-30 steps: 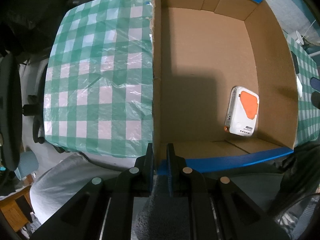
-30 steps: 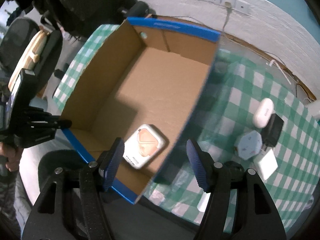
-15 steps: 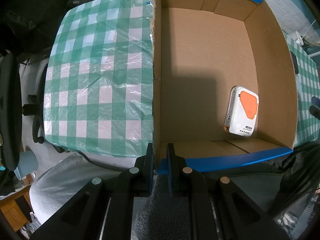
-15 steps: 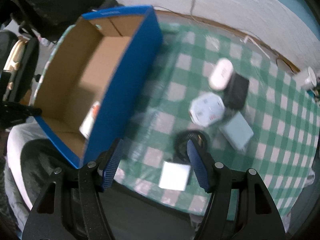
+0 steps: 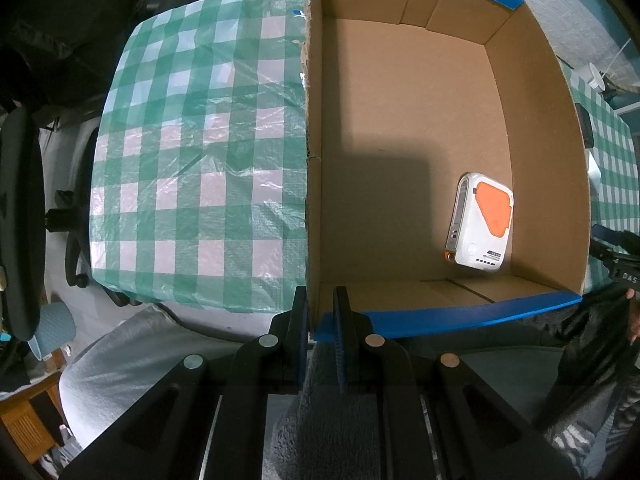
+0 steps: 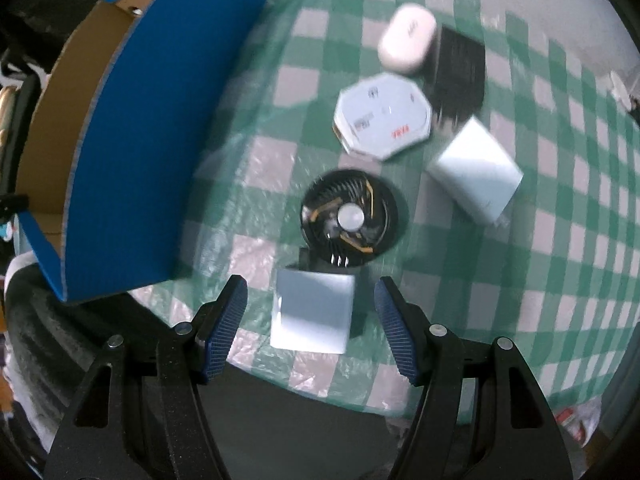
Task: Organize rigid objects
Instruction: 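Grasp the white charger cube with the right gripper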
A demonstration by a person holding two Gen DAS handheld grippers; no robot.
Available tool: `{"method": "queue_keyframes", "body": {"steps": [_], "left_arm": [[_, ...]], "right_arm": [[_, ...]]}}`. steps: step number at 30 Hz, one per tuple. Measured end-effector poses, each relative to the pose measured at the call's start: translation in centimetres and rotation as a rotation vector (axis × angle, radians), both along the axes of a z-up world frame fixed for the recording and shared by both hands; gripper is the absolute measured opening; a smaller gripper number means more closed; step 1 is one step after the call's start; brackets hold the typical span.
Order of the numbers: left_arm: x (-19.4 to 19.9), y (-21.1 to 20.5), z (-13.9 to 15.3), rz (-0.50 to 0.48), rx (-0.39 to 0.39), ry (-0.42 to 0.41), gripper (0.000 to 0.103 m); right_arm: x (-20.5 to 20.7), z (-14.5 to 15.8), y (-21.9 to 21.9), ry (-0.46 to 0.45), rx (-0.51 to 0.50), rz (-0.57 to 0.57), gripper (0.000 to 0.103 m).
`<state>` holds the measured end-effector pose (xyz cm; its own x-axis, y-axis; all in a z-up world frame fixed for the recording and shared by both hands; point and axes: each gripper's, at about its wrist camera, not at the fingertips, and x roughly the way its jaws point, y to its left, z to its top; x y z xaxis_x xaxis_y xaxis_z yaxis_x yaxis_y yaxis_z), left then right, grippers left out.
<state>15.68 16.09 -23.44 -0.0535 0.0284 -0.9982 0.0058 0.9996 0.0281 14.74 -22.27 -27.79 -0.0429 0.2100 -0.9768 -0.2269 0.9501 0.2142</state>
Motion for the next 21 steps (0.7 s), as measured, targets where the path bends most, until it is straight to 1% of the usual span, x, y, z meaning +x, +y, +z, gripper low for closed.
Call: {"method": "queue_keyframes", "body": {"steps": [12,17,19,20,21], "left_arm": [[-0.1,0.0,0.0,0.001,-0.001,0.000,0.011],[-0.2,0.0,0.0,0.001,-0.001,0.002,0.011],[-0.2,-0.1,0.0,-0.003,0.001,0.005,0.011],[-0.2,-0.1,0.0,-0.005,0.001,0.006,0.011],[-0.2,-0.1,0.0,-0.006,0.001,0.006,0.011]], "right_arm": [[-0.5,-3.5,-0.5,0.058,-0.001,-0.024,0.067],[-0.3,-3.9,-0.6,0.050,-0.009,-0.019,0.066],[-0.4,-3.9,-0.6,0.037,-0.020,-0.019,0.060],[-0.5,-3.9,-0.3,0.032,-0.025,-0.016,0.052],[-0.5,-3.9,-0.1,0.027,-0.035,-0.009,0.051]]}}
